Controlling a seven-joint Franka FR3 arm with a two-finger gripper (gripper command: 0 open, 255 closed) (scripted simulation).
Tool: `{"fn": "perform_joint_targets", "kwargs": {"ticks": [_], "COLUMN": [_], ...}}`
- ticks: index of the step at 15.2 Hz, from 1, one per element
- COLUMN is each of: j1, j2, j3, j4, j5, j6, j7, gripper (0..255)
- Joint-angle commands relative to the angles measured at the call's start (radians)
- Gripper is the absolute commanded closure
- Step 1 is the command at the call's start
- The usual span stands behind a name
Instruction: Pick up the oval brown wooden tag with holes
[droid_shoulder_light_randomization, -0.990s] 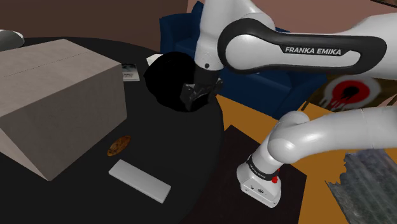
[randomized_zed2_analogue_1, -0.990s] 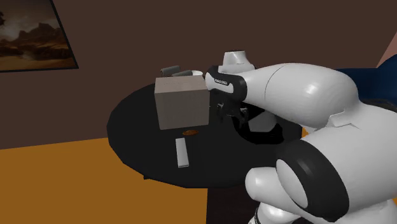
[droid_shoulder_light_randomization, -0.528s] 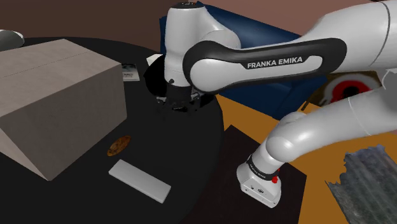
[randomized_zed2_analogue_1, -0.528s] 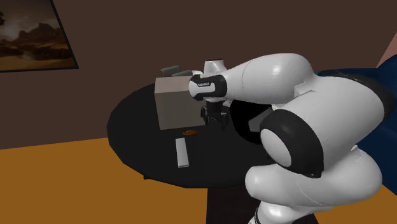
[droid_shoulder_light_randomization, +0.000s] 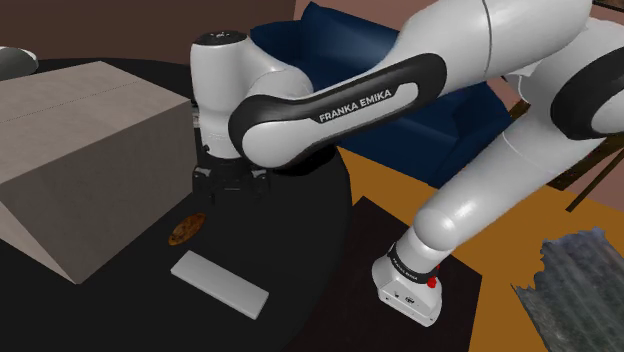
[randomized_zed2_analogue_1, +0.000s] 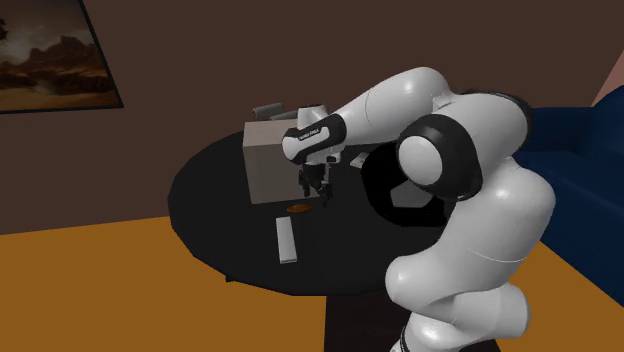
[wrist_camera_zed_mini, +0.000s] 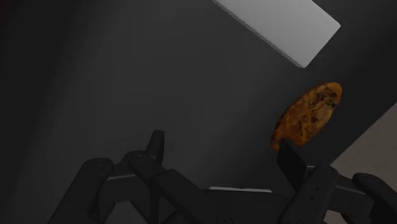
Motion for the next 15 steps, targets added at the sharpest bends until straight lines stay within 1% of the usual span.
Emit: {"fn": "perform_joint_targets", "kwargs": {"ticks": [1, 2, 4, 6, 8, 9, 15], "j1": [-0.013, -0.004, 0.04, 0.106, 0.172, 0.189, 0.211], "j2": [0.126, 0.194, 0.322, 0.43, 0.524, 0.545, 0.591], "j3": [0.044, 0.049, 0.03, -0.017, -0.066, -0.081, -0.11], "j4": [0.052, 0.086, 0.159, 0.239, 0.323, 0.344, 0.322], "j5": [-0.106, -0.168, -0.28, -0.362, -0.422, -0.432, -0.474], "j6": [0.029, 0.033, 0.03, 0.02, 0.006, 0.003, 0.062], "j7": [0.158, 0.234, 0.37, 0.479, 0.566, 0.583, 0.608], "gripper": [0, 0, 0, 0, 0, 0, 0]}}
